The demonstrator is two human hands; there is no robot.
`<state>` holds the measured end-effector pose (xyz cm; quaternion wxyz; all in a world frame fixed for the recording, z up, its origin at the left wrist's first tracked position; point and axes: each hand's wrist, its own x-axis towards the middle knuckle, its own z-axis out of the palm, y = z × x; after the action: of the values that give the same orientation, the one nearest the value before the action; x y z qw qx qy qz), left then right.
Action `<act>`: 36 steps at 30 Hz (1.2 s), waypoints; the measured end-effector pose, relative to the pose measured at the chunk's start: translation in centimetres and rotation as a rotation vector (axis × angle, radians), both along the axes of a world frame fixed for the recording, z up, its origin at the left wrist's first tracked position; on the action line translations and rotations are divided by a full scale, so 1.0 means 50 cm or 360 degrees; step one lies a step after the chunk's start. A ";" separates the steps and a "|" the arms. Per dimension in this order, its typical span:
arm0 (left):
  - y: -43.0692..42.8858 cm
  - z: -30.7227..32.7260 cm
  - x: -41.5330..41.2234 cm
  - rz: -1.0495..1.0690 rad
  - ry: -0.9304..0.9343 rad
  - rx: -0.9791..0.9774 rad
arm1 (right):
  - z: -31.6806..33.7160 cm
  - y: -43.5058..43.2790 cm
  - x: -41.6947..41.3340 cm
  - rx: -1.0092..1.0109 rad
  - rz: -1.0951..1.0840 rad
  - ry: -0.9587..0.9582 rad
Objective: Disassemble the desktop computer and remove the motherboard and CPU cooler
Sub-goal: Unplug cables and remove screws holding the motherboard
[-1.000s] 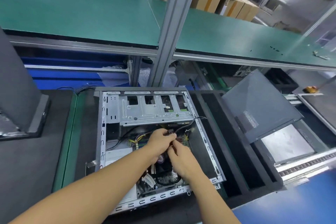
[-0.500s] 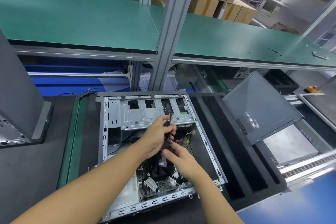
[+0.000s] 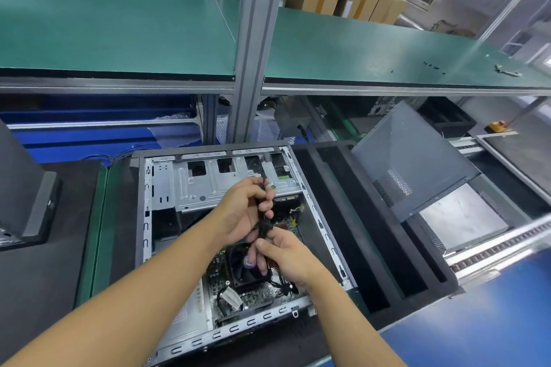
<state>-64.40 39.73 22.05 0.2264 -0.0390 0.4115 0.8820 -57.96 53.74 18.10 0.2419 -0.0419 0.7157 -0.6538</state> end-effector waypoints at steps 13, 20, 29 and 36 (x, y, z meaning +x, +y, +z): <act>0.221 0.065 -0.039 -0.0292 0.0502 -0.0571 | 0.107 0.235 -0.092 0.0018 -0.0466 0.0233; 0.378 -0.013 -0.057 -0.0591 0.0414 -0.0966 | 0.064 0.386 -0.106 0.0913 -0.0378 0.0322; 0.473 -0.115 -0.048 -0.1366 0.1046 -0.2720 | -0.066 0.580 -0.100 0.1834 -0.0312 -0.0059; 0.528 -0.164 -0.053 -0.1698 0.0881 -0.2734 | -0.126 0.625 -0.131 0.1958 -0.0303 -0.0148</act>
<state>-67.06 66.13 13.84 0.3800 0.2031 0.9006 0.0570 -64.50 84.99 11.81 0.1933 0.1977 0.9505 -0.1419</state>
